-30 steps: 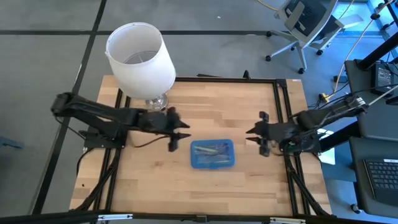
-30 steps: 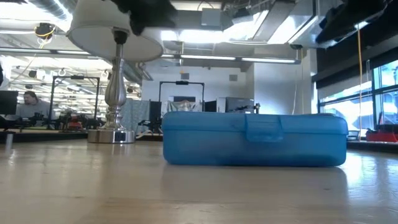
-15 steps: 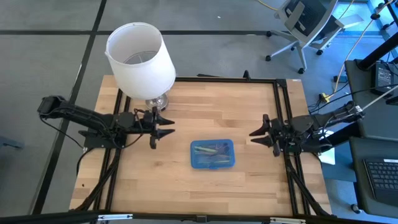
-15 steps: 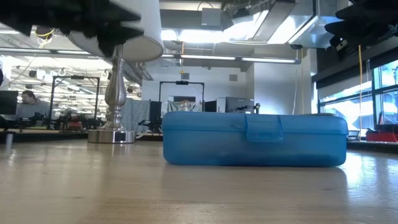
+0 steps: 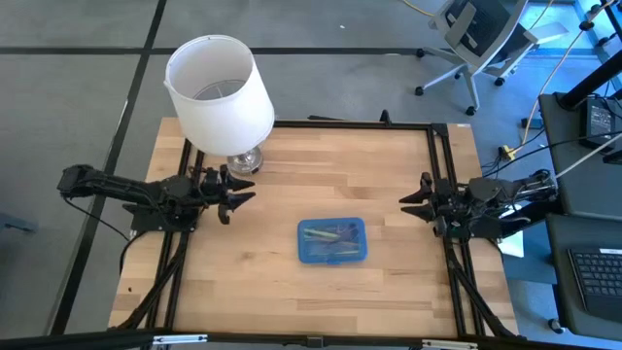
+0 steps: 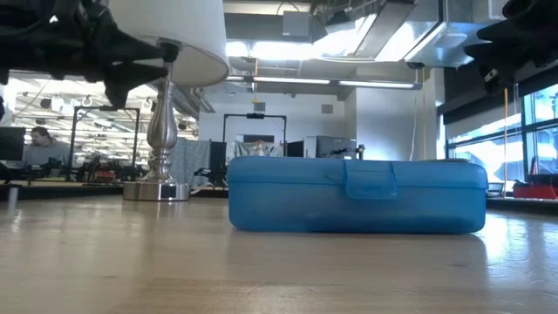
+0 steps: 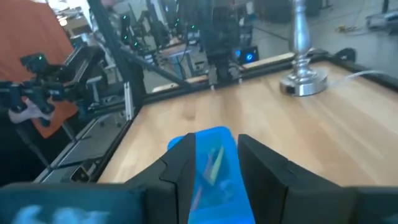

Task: Pick & place school supplies into a supply box
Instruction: Return to Home Position

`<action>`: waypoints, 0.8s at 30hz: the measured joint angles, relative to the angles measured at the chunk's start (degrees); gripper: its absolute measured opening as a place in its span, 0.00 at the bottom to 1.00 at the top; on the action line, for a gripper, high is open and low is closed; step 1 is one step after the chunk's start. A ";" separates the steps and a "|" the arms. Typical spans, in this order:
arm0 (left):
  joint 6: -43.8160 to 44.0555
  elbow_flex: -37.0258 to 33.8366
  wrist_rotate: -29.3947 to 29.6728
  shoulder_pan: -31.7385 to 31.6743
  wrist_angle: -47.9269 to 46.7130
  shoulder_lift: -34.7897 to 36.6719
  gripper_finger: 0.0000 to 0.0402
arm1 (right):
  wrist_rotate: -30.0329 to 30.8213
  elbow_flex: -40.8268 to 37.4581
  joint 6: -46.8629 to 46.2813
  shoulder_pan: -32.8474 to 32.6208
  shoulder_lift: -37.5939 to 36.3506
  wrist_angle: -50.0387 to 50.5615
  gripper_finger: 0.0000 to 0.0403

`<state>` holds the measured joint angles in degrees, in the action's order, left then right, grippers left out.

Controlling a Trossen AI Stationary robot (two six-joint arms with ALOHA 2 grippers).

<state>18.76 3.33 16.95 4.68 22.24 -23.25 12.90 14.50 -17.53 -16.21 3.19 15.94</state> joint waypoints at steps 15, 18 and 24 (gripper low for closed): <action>1.53 -0.17 1.49 -3.74 -19.82 16.64 0.42 | 2.52 -8.20 4.10 0.57 -3.12 -10.60 0.31; 0.64 -0.17 1.49 -4.32 -22.43 19.88 0.42 | 2.52 -11.13 4.25 0.57 -3.14 -15.19 0.31; -0.77 -0.15 1.57 -5.33 -27.08 23.22 0.42 | 2.52 -13.99 3.14 0.60 -3.14 -19.64 0.31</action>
<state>17.98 3.18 18.52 -0.65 -4.84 -0.03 15.42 0.51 -14.40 -15.61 0.05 -3.69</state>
